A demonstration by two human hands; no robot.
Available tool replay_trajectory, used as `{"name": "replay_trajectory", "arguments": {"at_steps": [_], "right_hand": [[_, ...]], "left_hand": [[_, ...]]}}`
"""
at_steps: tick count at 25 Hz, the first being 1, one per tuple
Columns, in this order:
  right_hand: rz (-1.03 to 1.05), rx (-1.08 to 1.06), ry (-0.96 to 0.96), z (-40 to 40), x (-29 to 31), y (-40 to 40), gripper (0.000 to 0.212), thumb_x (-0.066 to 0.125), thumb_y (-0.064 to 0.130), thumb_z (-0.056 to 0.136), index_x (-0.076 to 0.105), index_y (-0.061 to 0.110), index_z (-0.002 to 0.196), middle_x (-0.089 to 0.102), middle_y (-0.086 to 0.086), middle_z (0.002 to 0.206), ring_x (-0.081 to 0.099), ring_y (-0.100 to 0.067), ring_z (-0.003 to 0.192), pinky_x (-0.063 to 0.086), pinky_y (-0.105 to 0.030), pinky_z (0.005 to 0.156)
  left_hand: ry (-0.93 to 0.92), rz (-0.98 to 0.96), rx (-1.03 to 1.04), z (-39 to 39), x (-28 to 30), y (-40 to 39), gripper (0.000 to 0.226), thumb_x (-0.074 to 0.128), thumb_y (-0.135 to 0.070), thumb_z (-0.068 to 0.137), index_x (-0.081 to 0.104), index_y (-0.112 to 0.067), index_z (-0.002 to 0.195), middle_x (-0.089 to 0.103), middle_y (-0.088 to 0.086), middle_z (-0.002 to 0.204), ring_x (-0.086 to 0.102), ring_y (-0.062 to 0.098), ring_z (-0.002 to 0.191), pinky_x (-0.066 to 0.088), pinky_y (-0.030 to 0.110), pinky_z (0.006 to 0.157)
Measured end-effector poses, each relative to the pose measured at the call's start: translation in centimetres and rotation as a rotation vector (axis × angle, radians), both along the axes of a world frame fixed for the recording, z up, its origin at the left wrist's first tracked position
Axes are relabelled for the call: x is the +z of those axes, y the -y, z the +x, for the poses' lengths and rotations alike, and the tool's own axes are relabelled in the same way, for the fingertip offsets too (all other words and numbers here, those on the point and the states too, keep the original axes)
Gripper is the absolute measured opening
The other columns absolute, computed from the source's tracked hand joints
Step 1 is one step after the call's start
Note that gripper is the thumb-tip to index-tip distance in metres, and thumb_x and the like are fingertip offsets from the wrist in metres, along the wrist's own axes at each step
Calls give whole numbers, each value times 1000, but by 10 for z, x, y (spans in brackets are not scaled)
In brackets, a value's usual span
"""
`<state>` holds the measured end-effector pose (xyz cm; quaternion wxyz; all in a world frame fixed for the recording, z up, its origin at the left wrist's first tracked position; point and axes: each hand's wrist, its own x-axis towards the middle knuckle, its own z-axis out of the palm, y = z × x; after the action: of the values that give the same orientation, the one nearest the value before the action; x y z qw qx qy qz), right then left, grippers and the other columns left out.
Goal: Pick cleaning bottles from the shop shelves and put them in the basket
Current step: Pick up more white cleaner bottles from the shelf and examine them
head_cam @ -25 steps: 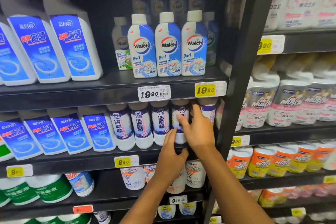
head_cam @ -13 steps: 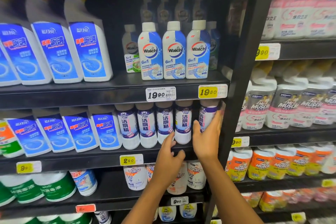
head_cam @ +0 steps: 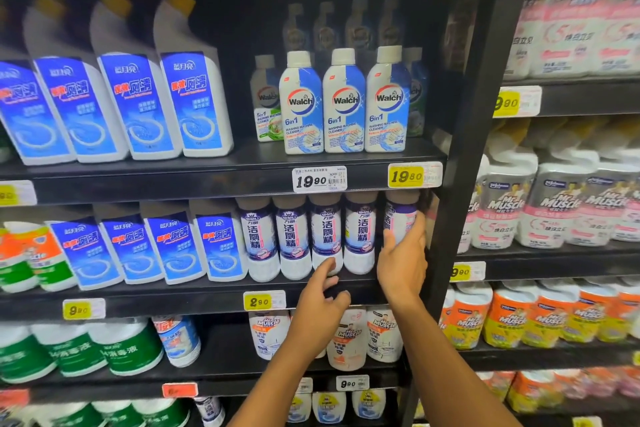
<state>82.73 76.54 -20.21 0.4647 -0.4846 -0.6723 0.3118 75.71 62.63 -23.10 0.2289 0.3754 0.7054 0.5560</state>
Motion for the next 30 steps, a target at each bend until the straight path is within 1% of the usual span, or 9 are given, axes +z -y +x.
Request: {"name": "replay_trajectory", "arguments": {"at_steps": [3,8,11,13,16,18,23,25,30], "right_hand": [[-6,37,-24,9,2,2,60,58,23,99,26,20,150,47,-12,147,54,-38,124,46,-48,98],[73,85,132,29,9,16,52,58,35,97,36,19,142,63,-10,127,62,-34,111,47,-43,89],[-22,135,140,50,7,21,46,62,40,94,44,24,133,69,-6,116,67,-31,102,54,-45,87],[-175,272,-28,66,4,21,42,69,33,91,49,28,129,72,-1,104,71,-24,94,57,-46,83],[-548,635,-362,87,1,21,45,72,19,90,51,17,130,76,-10,94,76,-26,84,62,-37,65],[-622,820,-373,99,-4,21,51,75,25,87,49,18,131,76,-12,102,75,-30,91,61,-36,68],[-542,1031,-125,111,-3,19,42,69,35,88,52,25,125,76,-3,108,72,-18,103,58,-28,85],[-459,1018,-62,109,5,14,39,64,43,86,62,22,118,75,1,108,69,-16,107,56,-34,93],[-389,994,-155,78,36,19,27,52,34,101,66,17,115,75,8,101,70,-6,96,56,-21,84]], "left_hand": [[14,-1,-18,1,2,0,60,58,-6,94,37,-23,148,48,-13,141,48,1,126,45,28,104],[41,10,-52,4,5,-8,60,59,-3,94,36,-19,148,49,-6,142,51,5,123,48,11,78],[106,30,-98,11,1,-13,68,66,-7,91,33,-21,149,47,-6,142,48,7,127,50,20,92],[173,28,-181,17,-2,-16,74,72,-13,87,31,-22,148,46,-6,143,46,9,132,46,31,105],[328,35,-296,26,-6,-14,61,81,-33,74,55,-29,129,62,-1,133,60,13,120,50,29,96],[367,32,-355,35,-10,-5,58,83,-43,72,62,-34,125,68,1,125,64,19,117,51,36,98],[425,111,-339,48,-23,24,57,83,-23,75,63,-25,128,67,10,128,59,29,123,45,43,106],[494,142,-284,53,-26,34,56,83,-17,69,67,-23,122,67,16,124,60,37,120,46,47,105],[593,173,-225,61,-31,63,68,81,-12,66,59,-7,129,65,25,124,63,38,110,52,43,95]]}}
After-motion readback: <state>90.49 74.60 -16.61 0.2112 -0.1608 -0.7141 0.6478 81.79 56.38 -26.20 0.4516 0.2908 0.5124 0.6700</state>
